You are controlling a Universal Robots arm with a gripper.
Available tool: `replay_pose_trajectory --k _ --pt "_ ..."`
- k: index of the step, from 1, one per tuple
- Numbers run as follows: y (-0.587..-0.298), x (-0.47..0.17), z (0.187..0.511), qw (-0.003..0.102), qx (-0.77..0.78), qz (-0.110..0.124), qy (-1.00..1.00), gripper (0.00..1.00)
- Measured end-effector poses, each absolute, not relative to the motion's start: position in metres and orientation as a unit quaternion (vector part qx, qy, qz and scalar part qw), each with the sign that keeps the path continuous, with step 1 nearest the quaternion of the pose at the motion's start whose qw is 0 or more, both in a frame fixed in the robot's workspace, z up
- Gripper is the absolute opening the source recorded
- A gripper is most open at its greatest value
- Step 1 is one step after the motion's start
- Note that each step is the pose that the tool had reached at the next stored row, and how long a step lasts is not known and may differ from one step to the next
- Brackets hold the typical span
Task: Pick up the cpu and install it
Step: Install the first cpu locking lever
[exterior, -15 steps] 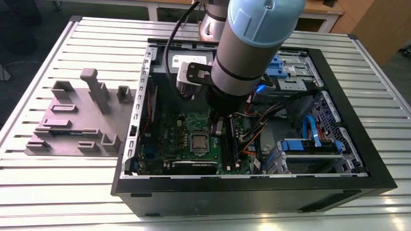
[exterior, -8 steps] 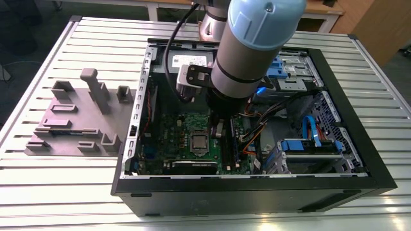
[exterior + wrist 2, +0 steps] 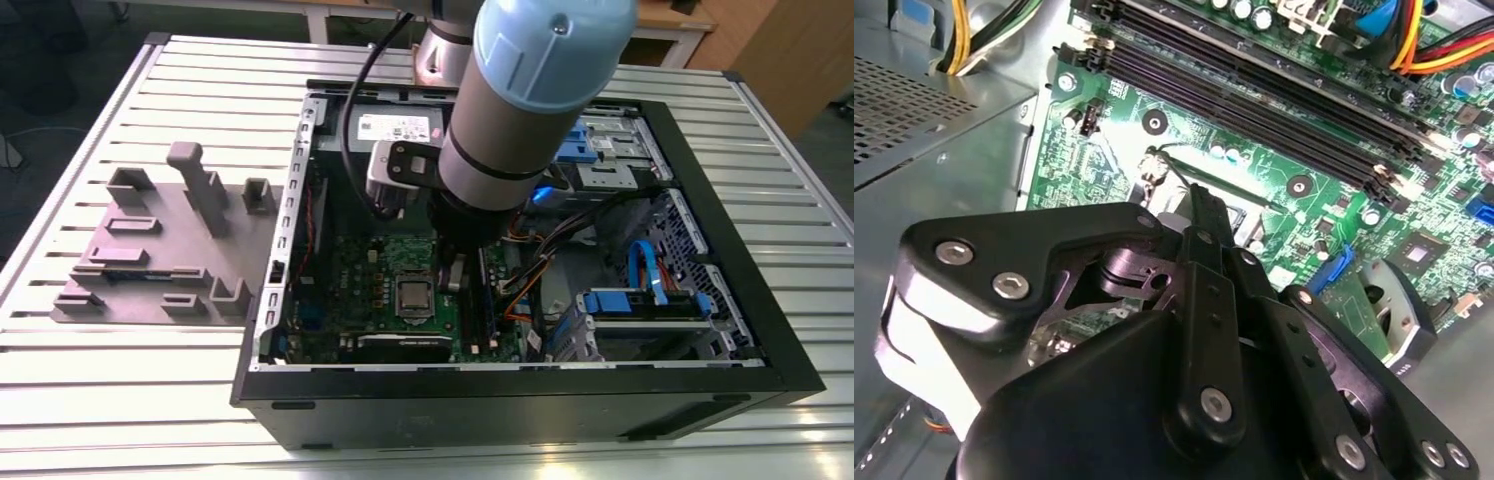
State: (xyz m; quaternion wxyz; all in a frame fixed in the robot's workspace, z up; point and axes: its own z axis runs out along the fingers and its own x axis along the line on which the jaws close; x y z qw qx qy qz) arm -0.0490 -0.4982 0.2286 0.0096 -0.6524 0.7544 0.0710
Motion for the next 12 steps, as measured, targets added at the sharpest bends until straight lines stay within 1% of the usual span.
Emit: replay_pose_trajectory --k 12 --pt "-0.5006 -0.0490 0.2228 0.005 -0.667 0.068 0.742 0.11"
